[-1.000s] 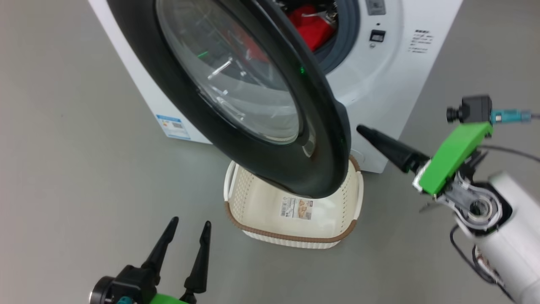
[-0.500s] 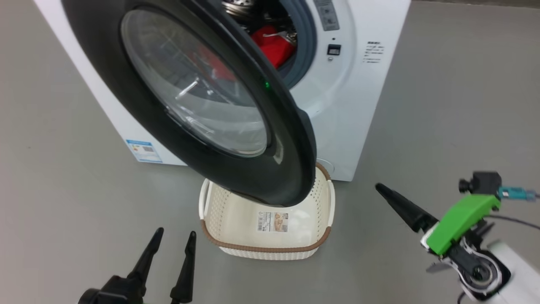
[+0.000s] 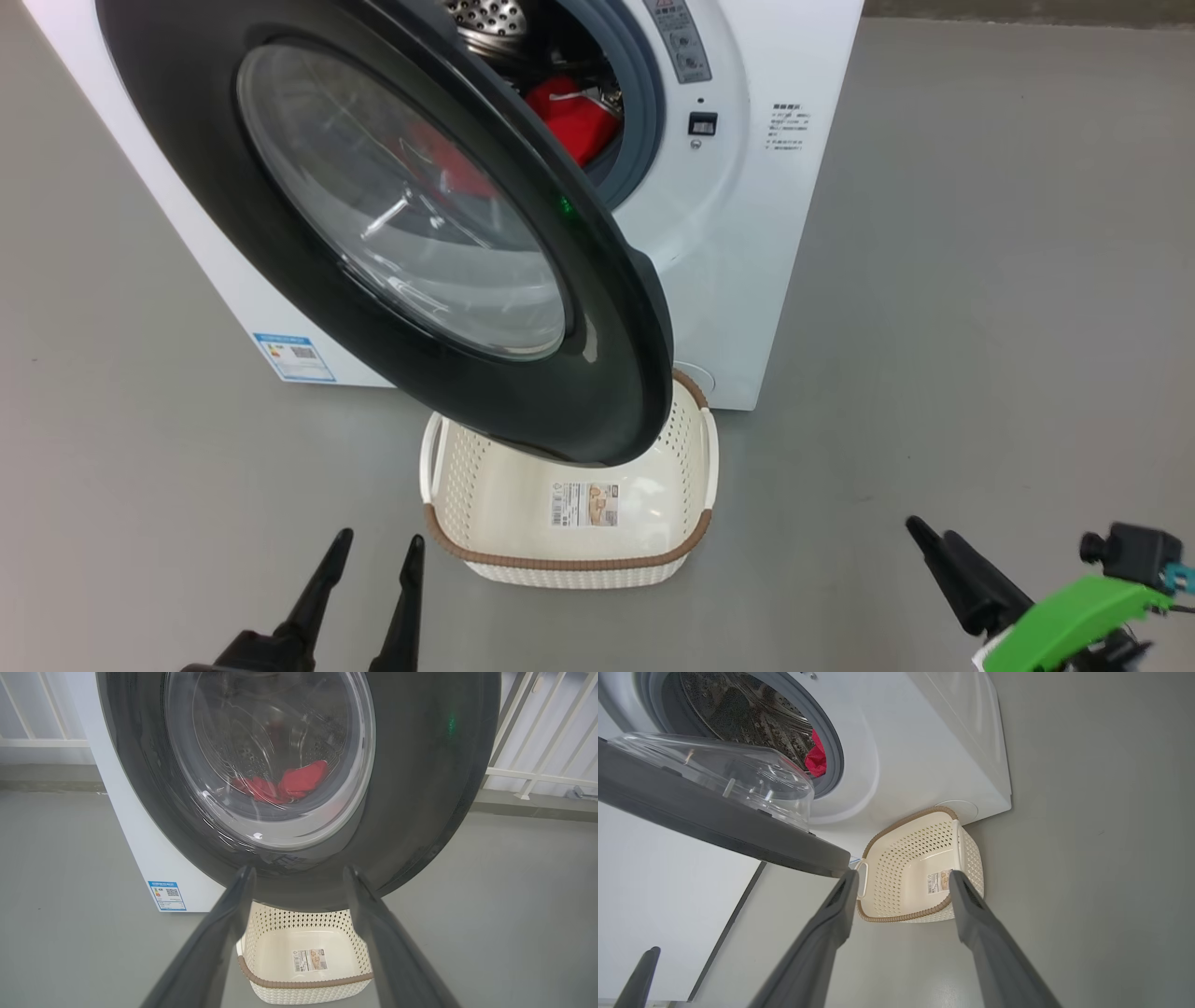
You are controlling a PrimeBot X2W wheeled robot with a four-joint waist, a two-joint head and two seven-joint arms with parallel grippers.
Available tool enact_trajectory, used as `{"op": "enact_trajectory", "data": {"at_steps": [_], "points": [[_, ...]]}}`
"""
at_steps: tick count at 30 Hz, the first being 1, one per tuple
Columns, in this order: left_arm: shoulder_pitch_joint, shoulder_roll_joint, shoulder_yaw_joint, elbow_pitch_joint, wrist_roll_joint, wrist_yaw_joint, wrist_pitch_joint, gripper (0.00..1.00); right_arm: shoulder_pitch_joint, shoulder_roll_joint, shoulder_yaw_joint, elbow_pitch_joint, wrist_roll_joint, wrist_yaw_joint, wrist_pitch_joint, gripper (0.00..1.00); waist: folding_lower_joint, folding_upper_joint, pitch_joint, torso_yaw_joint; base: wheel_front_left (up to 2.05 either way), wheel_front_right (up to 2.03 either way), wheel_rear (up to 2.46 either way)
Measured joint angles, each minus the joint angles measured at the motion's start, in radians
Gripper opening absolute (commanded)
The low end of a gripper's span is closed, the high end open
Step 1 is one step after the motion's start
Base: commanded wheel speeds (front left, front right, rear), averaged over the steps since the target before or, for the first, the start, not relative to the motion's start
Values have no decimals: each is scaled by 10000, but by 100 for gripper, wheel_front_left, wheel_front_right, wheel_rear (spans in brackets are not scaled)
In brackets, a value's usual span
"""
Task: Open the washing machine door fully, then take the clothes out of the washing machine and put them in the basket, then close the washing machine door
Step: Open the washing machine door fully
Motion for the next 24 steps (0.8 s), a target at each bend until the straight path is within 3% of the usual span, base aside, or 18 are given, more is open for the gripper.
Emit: {"op": "enact_trajectory", "data": {"at_steps": [7, 17, 24], "points": [[37, 0, 29, 21, -2, -2, 0, 100, 338, -178, 69, 330, -1772, 29, -1135, 100, 0, 0, -128, -83, 0, 0, 0], [174, 4, 48, 31, -10, -2, 0, 100, 1360, 1170, -2867, -343, -6153, 31, -1141, 100, 1, 0, -146, -161, 0, 0, 0], [170, 6, 23, 10, -10, -2, 0, 100, 2006, 2263, -4870, -1358, -8395, 33, -1156, 100, 0, 0, -98, -86, 0, 0, 0]]}}
